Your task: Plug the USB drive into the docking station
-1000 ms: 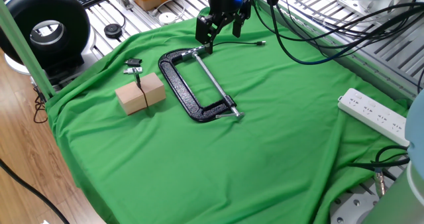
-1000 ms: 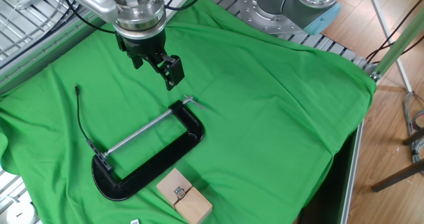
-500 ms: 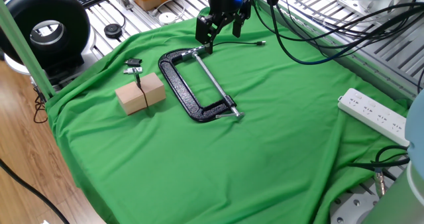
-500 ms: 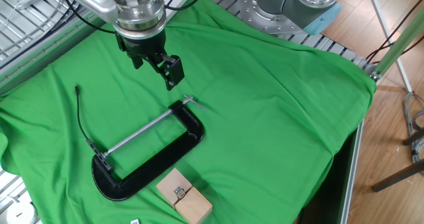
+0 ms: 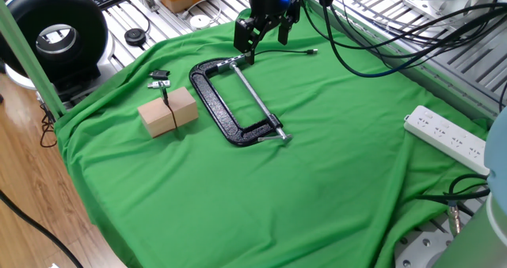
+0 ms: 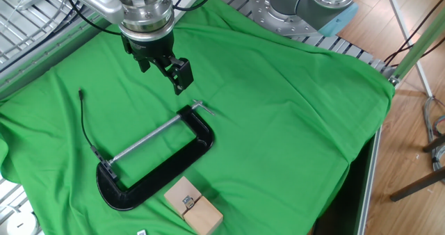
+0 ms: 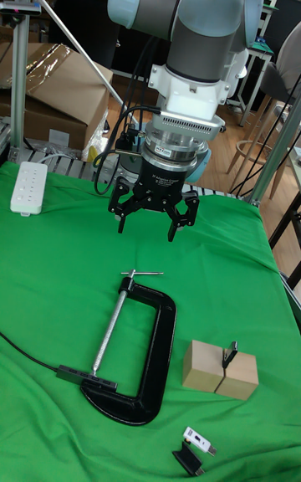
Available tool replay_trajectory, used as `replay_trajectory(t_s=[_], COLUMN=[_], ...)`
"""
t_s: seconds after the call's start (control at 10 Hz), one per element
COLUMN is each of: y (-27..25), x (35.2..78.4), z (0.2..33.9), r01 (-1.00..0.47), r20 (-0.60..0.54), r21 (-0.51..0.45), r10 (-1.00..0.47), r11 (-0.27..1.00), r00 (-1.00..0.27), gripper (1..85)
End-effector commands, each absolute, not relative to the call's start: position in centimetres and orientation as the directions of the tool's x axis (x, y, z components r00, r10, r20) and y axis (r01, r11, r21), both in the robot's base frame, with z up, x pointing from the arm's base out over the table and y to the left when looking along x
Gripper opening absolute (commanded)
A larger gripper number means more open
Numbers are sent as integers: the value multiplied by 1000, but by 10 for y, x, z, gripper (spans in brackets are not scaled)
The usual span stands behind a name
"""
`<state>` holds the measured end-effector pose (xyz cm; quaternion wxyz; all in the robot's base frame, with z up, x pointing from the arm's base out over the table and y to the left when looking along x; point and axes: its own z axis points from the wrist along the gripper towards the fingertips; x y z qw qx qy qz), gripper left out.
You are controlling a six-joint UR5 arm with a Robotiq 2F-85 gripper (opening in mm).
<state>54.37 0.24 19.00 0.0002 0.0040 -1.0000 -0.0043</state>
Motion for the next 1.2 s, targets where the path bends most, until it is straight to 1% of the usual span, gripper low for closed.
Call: replay_trajectory(t_s=[0.0,0.2,0.6,1.1], y=[8,18,12,7], x=[561,562,563,558], z=[191,191,190,188], r01=[293,309,303,276], r20=[-57,-61,-70,-53], r21=[37,29,9,-17], r10=[295,310,303,274], r11=[955,951,953,961], r00=[-954,-949,-950,-960], gripper=[17,17,17,17])
